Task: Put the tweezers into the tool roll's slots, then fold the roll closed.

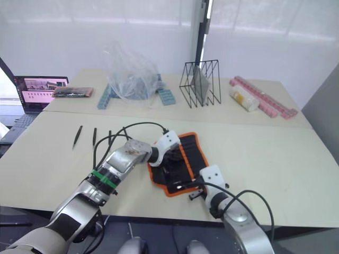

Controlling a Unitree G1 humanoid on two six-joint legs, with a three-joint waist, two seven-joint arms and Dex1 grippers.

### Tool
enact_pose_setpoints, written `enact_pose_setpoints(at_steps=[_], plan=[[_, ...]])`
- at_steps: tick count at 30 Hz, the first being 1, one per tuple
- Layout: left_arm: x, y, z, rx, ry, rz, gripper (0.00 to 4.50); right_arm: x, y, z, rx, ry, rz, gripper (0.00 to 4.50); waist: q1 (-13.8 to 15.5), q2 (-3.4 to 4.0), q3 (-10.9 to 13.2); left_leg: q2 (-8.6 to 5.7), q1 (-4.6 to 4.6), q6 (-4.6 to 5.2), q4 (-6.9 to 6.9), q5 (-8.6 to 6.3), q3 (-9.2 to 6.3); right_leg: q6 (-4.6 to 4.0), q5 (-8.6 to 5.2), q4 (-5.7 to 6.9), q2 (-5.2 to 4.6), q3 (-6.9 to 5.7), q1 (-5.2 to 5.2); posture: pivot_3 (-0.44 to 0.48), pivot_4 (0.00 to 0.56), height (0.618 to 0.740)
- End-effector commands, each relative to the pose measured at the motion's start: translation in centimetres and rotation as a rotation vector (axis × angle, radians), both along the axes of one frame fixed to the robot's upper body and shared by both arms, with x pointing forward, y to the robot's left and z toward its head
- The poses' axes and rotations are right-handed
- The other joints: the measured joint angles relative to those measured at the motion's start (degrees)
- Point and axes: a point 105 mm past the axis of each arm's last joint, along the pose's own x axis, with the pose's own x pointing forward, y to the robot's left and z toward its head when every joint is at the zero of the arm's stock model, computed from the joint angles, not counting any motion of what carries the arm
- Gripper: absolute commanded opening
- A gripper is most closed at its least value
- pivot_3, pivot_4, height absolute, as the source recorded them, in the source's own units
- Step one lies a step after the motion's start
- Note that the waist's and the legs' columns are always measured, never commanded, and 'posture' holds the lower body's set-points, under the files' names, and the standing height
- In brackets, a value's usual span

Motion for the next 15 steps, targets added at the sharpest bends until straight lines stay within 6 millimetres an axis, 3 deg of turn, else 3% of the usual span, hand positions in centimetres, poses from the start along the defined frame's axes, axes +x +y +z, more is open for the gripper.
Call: enact_pose_setpoints(at_steps=[1, 5, 15], plan=[[1.2, 0.6, 0.1, 0.039, -0.052, 0.043, 0.00, -1.9, 2.0, -2.7, 0.026, 0.151, 0.082, 0.02, 0.0, 0.02, 0.0, -0.01, -0.01, 0.05, 0.00, 0.03, -0.02, 0.02, -0.03, -0.11, 0.00, 0.00, 0.04, 0.000, 0.150, 0.708], [1.2, 1.3, 0.3, 0.046, -0.065, 0.032, 0.00, -1.8, 1.9, -2.7, 0.022, 0.152, 0.069, 0.02, -0.1, 0.04, -0.1, -0.09, 0.00, 0.08, 0.00, 0.05, -0.15, 0.02, -0.03, -0.13, 0.00, 0.01, 0.09, 0.000, 0.150, 0.708], [0.0, 3.3, 4.5, -0.028, -0.102, -0.025, 3.22, -1.3, 1.4, -2.8, 0.006, 0.146, 0.039, 0.00, -1.7, 0.16, -0.1, -0.11, -0.39, 0.09, -0.06, 0.05, -0.40, 0.01, -0.03, -0.03, 0.09, 0.01, -0.23, 0.000, 0.150, 0.708]])
